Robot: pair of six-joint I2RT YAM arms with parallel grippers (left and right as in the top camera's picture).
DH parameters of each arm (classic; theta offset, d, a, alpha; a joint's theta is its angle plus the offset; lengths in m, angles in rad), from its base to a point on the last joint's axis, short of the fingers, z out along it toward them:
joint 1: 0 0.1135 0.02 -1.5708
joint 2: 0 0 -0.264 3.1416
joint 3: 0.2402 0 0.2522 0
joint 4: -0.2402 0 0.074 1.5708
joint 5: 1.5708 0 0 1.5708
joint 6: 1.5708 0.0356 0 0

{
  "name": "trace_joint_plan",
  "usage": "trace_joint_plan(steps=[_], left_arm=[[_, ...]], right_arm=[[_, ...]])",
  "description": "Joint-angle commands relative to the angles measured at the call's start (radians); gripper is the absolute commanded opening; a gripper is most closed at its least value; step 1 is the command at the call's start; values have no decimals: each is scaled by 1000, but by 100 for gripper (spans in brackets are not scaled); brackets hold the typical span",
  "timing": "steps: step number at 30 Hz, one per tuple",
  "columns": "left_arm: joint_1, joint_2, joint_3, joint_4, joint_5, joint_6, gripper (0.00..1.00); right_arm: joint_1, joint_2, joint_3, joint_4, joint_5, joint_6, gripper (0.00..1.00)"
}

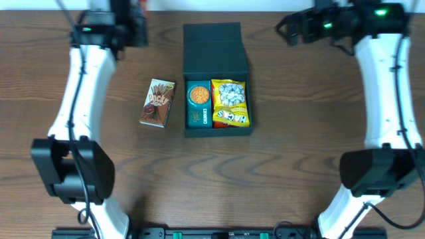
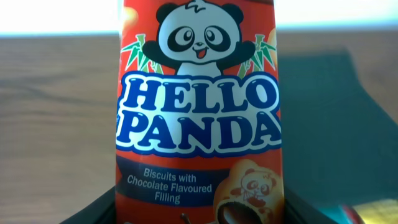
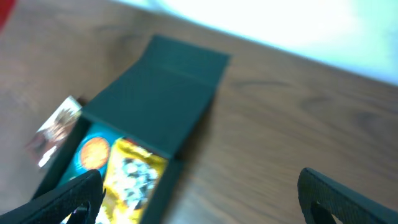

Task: Pack container
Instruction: 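Grasp the red Hello Panda box with the left gripper, then lower the Hello Panda box into the black box's left side and release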

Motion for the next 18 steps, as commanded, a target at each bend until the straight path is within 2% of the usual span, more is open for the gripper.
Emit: trace_joint_plan(steps=[1, 6, 9, 13, 18], left_arm=[[-118, -20, 10, -72, 7, -41, 53], [-301, -21, 9, -214, 1, -184, 52], [-369, -21, 9, -322, -2, -321, 40], [-393, -20, 6, -434, -26, -474, 29], [-397, -20, -103, -457, -45, -613, 26]], right_arm=[[-73, -31, 39, -9, -9, -14, 99], [-153, -31, 44, -26, -9, -17, 99], [-174, -31, 44, -33, -12, -51, 99], [-178, -31, 44, -32, -13, -67, 99], [-178, -31, 44, -28, -29, -79, 99]])
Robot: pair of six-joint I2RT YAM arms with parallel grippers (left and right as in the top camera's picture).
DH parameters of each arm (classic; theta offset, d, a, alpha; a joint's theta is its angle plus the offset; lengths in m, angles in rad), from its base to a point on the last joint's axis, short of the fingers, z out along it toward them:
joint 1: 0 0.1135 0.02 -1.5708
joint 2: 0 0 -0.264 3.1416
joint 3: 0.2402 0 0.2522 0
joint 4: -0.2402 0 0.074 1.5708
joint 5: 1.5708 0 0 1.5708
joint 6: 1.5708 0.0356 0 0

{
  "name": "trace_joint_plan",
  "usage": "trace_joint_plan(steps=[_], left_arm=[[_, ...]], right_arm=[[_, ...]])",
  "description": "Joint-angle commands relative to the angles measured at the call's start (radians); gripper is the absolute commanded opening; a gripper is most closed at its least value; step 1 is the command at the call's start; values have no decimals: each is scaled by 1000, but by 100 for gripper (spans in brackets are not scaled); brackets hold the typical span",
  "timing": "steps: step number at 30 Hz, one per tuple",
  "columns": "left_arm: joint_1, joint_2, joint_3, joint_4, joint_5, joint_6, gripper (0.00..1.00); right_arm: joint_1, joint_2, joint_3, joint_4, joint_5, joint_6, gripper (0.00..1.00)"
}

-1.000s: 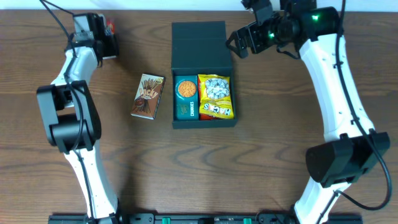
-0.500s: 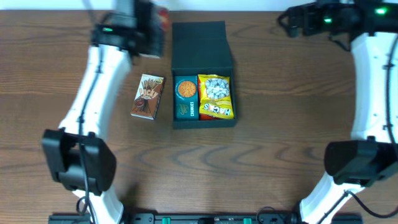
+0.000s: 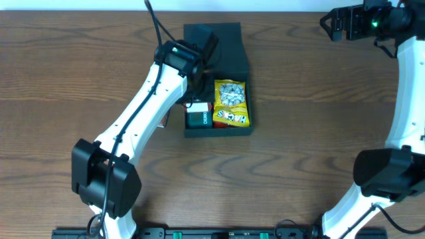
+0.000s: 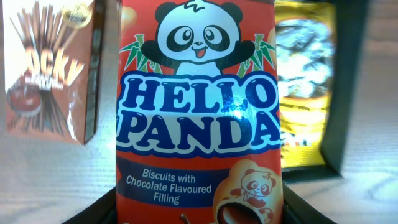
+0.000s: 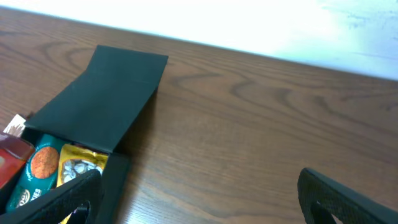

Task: Pack container
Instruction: 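Lower the Hello Panda box into the black box's left side and release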

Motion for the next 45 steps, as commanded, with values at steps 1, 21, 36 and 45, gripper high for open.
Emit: trace_joint_plan(steps=[1, 21, 36, 45], left_arm=[[-5, -15, -96, 19, -12, -127, 26], [-20, -17, -246, 172, -78, -53, 79], [-20, -61, -143, 184, -82, 62, 6], [-20, -1, -293, 244, 0, 62, 6]], right_arm=[[-5, -26, 19, 2, -35, -29, 99], [-4, -26, 19, -35, -114, -1, 99], [-4, -26, 19, -54, -133, -1, 99], [-4, -26, 19, -60, -133, -1, 99]])
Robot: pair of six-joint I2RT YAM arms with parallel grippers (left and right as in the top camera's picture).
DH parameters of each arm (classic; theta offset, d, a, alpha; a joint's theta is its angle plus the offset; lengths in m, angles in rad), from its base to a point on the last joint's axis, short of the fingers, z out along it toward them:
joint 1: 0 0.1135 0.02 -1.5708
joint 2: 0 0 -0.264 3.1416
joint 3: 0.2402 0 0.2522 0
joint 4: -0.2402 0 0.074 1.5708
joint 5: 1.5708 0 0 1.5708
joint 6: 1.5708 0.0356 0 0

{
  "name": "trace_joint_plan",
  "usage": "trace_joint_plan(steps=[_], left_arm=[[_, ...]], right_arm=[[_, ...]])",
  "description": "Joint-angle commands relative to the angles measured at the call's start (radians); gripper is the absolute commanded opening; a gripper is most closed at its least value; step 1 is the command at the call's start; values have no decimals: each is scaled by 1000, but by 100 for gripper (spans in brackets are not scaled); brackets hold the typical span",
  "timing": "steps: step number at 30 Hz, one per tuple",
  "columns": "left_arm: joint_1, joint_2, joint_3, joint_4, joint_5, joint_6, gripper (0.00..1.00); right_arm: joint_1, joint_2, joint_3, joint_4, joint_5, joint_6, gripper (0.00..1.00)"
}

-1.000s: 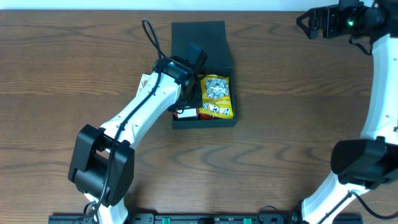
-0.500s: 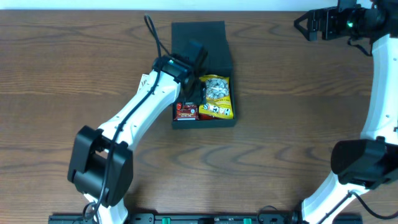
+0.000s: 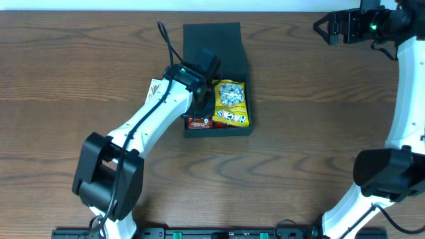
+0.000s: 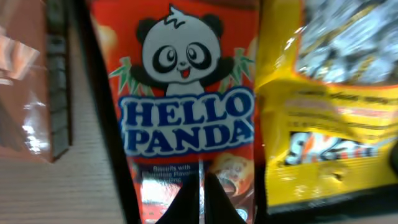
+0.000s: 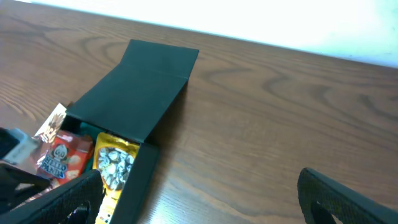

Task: Pack container
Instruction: 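Lower the Hello Panda box into the black box's left side and release, then grasp the brown Pocky box with the left gripper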

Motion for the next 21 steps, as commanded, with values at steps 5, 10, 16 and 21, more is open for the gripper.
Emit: trace_joint_plan(steps=[5, 10, 16, 21], left_arm=[[7, 8, -59, 32, 11, 7, 6], [27, -36, 29, 13, 0, 27, 6], [60, -149, 123, -20, -313, 29, 6], [155, -121, 80, -45, -341, 109, 19]], right_arm=[[-4, -26, 19, -8, -23, 7, 99], [-4, -26, 19, -8, -26, 7, 99], [-4, -26, 19, -10, -26, 7, 99], [-4, -26, 19, -12, -26, 6, 99]])
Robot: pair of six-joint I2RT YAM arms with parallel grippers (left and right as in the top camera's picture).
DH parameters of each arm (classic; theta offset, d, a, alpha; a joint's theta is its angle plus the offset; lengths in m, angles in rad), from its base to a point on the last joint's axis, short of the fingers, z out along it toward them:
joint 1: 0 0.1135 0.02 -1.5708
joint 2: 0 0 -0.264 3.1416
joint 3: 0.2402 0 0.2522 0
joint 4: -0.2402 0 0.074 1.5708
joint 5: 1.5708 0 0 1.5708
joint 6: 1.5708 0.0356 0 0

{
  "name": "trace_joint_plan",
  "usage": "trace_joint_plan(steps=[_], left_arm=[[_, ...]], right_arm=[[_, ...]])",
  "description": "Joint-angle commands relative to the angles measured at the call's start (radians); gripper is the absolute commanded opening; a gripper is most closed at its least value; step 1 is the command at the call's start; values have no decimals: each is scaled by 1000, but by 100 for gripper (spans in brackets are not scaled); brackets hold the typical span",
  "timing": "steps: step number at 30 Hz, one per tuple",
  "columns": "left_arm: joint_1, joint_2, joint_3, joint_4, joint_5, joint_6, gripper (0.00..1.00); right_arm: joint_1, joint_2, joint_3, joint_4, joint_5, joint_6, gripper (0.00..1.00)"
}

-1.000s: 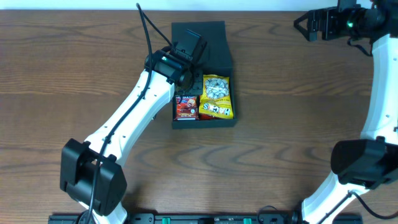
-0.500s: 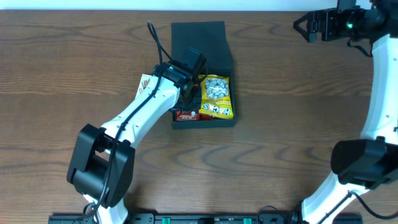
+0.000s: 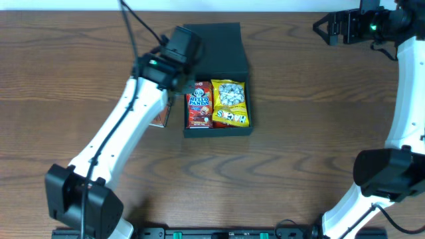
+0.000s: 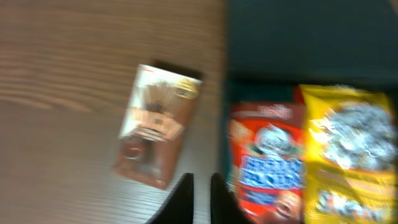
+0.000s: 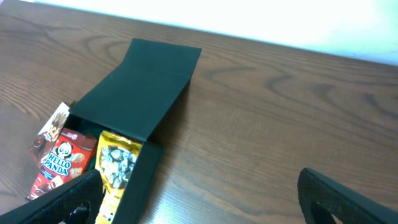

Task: Pack container
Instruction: 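Grasp the brown Pocky box with the left gripper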

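The dark green box (image 3: pixel 214 43) lies with its lid folded back. A red Hello Panda box (image 3: pixel 198 109) fills its left half and a yellow snack bag (image 3: pixel 230 103) its right half. My left gripper (image 3: pixel 184 81) hovers over the box's left wall. In the left wrist view the left gripper (image 4: pixel 200 199) is shut and holds nothing, with the Panda box (image 4: pixel 270 165) to its right and a brown Pocky box (image 4: pixel 158 134) to its left. My right gripper (image 5: pixel 199 199) is open, high at the back right.
The Pocky box (image 3: pixel 159 118) lies flat on the wooden table (image 3: pixel 299 172) just left of the container, partly under my left arm. The right arm (image 3: pixel 398 79) runs down the table's right side.
My left gripper was low over the Panda box inside the container. Now it is higher and further back-left, showing the Panda box and the Pocky box. The right arm has not moved.
My left gripper held the Hello Panda box at the back left, while a teal cookie pack and the yellow bag lay in the container. Then it held the box over the container. Later the Panda box lay on the cookie pack, and now the gripper is clear of it.
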Motion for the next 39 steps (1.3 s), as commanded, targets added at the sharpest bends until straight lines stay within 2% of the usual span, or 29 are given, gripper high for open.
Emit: trace_joint_plan(steps=[1, 3, 6, 13, 18, 34, 38, 39], left_arm=[[72, 52, -44, -9, -55, 112, 27], [132, 101, -72, -10, 82, 287, 42], [190, 150, -75, -5, 233, 435, 55], [255, 197, -77, 66, 241, 596, 98], [255, 262, -77, 76, 258, 666, 95], [255, 404, -77, 88, 257, 715, 95], [255, 407, -77, 95, 257, 715, 100], [255, 407, -77, 95, 257, 715, 86]], right_arm=[[-4, -26, 19, -4, -19, 7, 99], [-4, -26, 19, -4, -19, 7, 99], [-4, -26, 19, -3, -19, 7, 99], [-4, -26, 19, -23, -19, 7, 99], [-4, -26, 19, -38, -19, 7, 99], [-4, -26, 19, -37, -19, 7, 99], [-4, -26, 19, -29, -19, 7, 99], [-4, -26, 19, -27, -19, 7, 99]])
